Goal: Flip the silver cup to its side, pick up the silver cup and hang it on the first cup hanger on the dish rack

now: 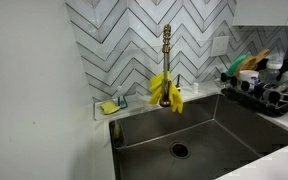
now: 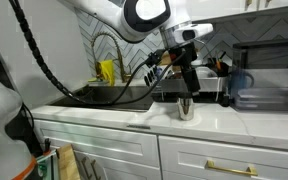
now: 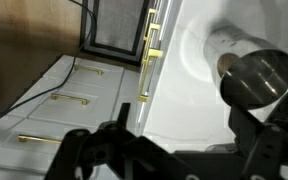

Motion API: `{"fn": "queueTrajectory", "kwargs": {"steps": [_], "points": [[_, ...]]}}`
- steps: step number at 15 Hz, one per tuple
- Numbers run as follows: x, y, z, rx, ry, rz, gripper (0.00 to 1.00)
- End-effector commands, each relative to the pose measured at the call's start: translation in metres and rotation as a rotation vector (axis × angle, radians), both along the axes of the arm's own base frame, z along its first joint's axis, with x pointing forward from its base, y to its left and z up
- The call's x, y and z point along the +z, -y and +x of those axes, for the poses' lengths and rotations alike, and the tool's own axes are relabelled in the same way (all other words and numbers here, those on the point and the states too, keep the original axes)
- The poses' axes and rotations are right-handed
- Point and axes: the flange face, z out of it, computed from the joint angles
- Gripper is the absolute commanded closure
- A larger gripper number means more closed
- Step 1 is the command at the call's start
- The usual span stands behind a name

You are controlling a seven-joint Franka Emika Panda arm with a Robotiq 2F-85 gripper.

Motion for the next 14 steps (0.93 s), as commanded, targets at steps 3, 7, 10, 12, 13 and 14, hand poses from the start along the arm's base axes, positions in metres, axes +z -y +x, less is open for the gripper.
{"fn": "queueTrajectory", "kwargs": {"steps": [3, 7, 10, 12, 13, 14], "points": [[-0.011, 0.013, -0.007, -0.014, -0.051, 0.113, 0.00], [-0.015, 0.016, -0.008, -0.026, -0.058, 0.178, 0.00], [-0.021, 0.015, -0.005, -0.053, -0.067, 0.236, 0.02], [-0.026, 0.014, -0.002, -0.070, -0.067, 0.260, 0.06], [-0.028, 0.014, -0.001, -0.076, -0.068, 0.272, 0.08], [-0.030, 0.015, 0.002, -0.085, -0.061, 0.277, 0.08]]}}
